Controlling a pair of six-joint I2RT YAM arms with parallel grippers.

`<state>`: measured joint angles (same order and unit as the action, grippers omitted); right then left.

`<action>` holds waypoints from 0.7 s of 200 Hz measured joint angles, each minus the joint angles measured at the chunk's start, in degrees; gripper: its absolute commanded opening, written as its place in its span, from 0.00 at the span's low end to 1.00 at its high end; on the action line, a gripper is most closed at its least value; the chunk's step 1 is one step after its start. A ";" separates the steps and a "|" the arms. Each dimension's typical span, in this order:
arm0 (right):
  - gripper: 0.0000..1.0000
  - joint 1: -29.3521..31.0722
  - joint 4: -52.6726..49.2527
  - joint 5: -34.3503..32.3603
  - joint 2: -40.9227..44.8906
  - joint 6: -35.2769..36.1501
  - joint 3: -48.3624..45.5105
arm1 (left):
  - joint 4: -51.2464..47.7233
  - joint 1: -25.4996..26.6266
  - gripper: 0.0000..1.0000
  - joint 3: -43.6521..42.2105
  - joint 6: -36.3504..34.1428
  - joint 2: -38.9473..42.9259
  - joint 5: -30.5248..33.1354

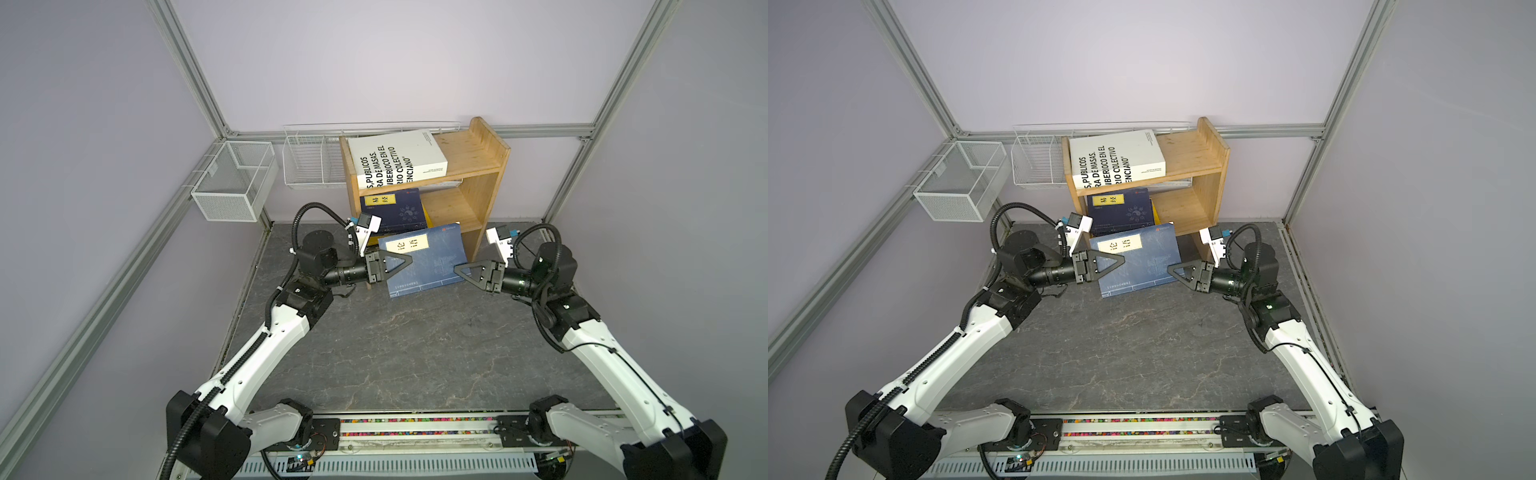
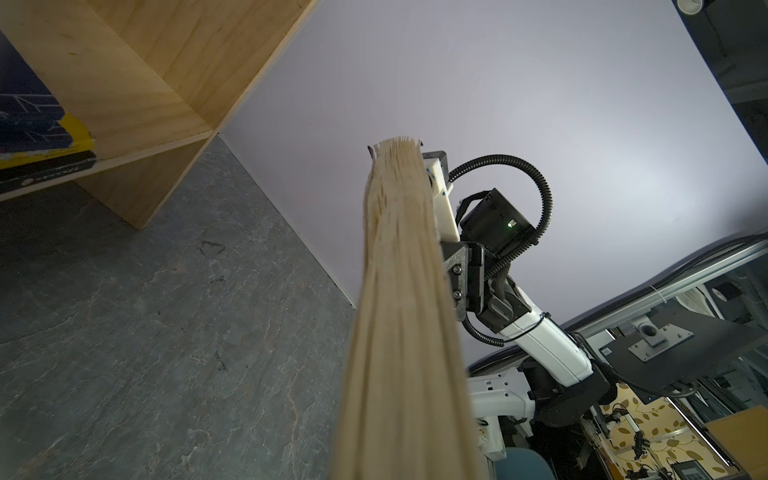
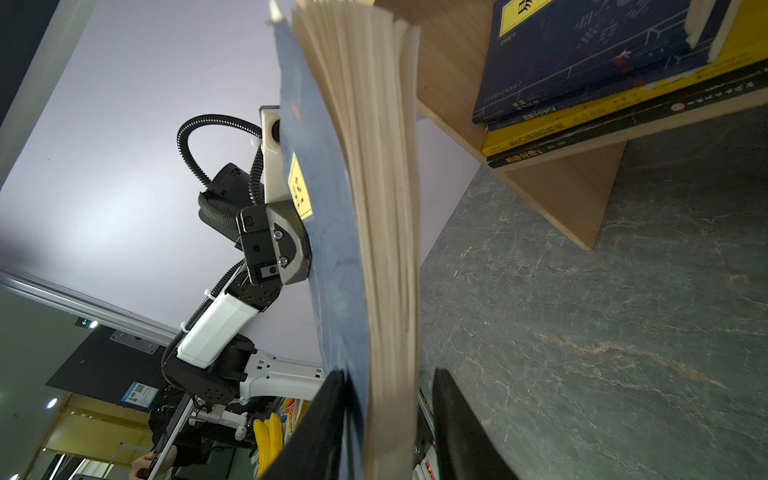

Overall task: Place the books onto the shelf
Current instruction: 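Insert the held blue book into the lower tier with both grippers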

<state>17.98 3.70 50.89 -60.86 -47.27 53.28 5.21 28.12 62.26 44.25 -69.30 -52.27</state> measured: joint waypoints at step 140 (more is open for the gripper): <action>0.06 0.13 3.82 -1.14 1.01 -3.82 -4.24 | 0.04 -0.15 0.39 -0.37 -1.11 -2.36 4.22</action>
<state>18.11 7.53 49.76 -59.86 -51.09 49.04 5.26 27.97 61.89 43.13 -71.66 -48.05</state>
